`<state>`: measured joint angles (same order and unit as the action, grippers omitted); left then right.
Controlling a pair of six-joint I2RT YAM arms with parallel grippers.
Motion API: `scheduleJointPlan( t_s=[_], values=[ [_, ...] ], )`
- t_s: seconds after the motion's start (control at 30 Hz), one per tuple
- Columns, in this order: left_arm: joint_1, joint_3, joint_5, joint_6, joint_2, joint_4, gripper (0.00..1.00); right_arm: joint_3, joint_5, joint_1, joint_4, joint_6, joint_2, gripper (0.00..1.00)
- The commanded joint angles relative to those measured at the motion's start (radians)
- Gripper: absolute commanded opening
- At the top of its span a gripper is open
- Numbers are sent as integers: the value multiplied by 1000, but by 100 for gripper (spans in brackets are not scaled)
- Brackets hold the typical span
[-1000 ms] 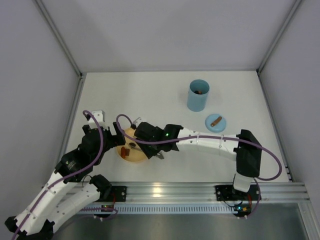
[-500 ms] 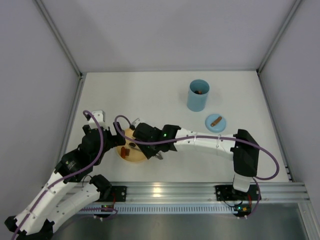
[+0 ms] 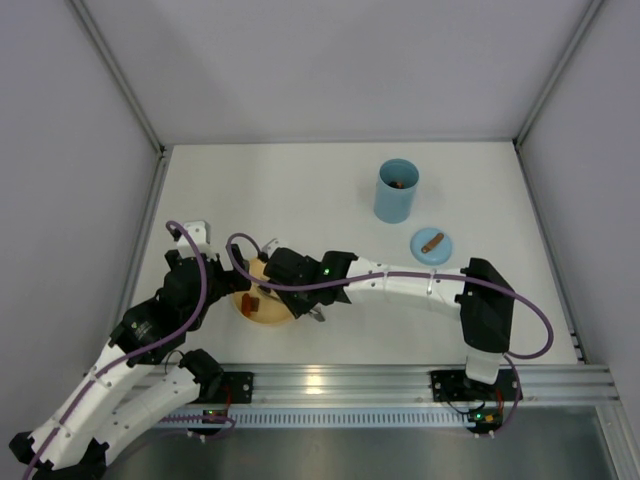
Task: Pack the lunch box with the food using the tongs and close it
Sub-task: Pick up the fake food from the plate.
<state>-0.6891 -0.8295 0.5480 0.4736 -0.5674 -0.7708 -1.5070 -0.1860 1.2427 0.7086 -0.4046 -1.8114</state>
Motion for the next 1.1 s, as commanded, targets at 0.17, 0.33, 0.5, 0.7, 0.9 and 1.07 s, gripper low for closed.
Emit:
scheduleJointPlan(
  t_s=[0.17, 0.33, 0.5, 0.7, 0.9, 1.07],
  values=[
    [-6, -3, 21, 8, 9, 10, 99, -41, -39, 23, -44, -8, 20, 23],
    [-6, -3, 23, 8, 8, 10, 99, -30, -69, 23, -23, -10, 81, 22],
    [-6, -3, 23, 8, 8, 10, 99, -13, -95, 21, -3, -11, 136, 22],
    [-6, -3, 23, 8, 8, 11, 99, 7, -124, 12, 22, -17, 193, 22],
    [-6, -5, 21, 8, 6, 11, 99, 36, -155, -31, 57, -14, 276, 22],
    [-6, -3, 23, 8, 4, 10, 99, 70, -155, -141, 80, -2, 398, 22]
  ],
)
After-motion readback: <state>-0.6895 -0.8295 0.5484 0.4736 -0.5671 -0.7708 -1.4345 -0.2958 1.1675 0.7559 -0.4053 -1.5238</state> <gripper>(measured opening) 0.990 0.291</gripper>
